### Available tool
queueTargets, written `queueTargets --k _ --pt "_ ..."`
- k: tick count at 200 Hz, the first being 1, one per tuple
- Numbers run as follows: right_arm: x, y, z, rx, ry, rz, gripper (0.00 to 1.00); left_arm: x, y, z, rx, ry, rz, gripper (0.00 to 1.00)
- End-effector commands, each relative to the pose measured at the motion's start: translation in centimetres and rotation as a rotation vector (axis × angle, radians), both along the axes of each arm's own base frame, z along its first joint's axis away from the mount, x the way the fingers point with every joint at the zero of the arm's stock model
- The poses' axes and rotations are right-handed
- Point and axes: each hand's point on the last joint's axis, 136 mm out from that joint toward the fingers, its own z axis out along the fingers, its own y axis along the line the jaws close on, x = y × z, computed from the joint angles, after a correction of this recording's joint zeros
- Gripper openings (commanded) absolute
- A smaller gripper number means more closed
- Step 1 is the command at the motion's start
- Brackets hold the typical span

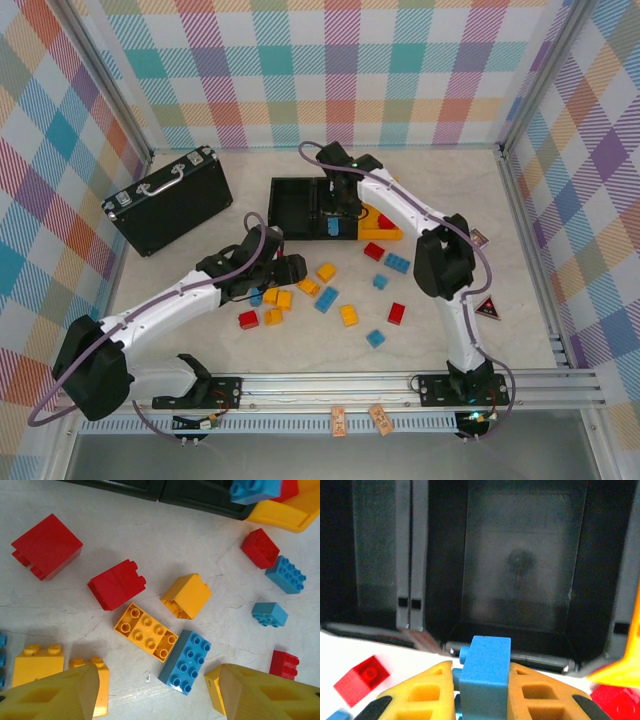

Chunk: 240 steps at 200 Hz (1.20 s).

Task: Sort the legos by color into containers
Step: Place the lego in the container.

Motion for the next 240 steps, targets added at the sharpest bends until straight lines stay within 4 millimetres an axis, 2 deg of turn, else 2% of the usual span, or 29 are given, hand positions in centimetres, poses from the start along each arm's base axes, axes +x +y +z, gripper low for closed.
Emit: queueTargets --k 1,45,87,99,112,138,180,200,210,240 --pt "1.3 -1.1 -0.1 -0.028 0.009 -0.019 0.17 0.1 0.3 0.5 -0.022 -0.028 0.015 0.65" --pt "3.7 -0.8 -1.1 -0.03 0.004 -0.033 0.17 0.0 0.7 0.2 -0.008 -0.022 0.024 0.65" --pt "5.0 -0.7 -2.2 -0.033 0.012 -0.042 0.19 0.0 0.9 0.1 0.001 -0.021 0.032 0.65" --pt "5.0 -0.6 -2.4 -0.031 0.015 -0.042 0.22 0.0 1.0 0.0 0.005 -0.019 0.037 0.65" --pt "5.0 -0.6 -2.4 -0.028 0.016 -0.04 0.31 0.0 1.1 -0.1 0.011 -0.019 0.04 0.65" --pt "5.1 -0.7 -1.4 -0.025 -0.002 -0.037 0.39 0.1 1.2 -0.2 0.013 -0.018 0.045 0.65" --pt "4.5 -0.8 1.9 0.003 -0.048 -0.02 0.41 0.1 1.2 -0.5 0.018 -0.003 0.052 0.65" --pt "3.3 -0.9 3.0 0.021 -0.058 -0.005 0.42 -0.2 1.4 -0.8 0.032 0.018 0.052 0.65" --pt "2.7 -1.0 4.2 0.042 -0.081 -0.003 0.42 -0.4 1.6 -1.2 0.045 0.036 0.054 0.65" --pt "0.0 -2.2 5.1 0.079 -0.085 0.002 0.42 -1.2 1.6 -1.9 0.071 0.094 0.038 0.65"
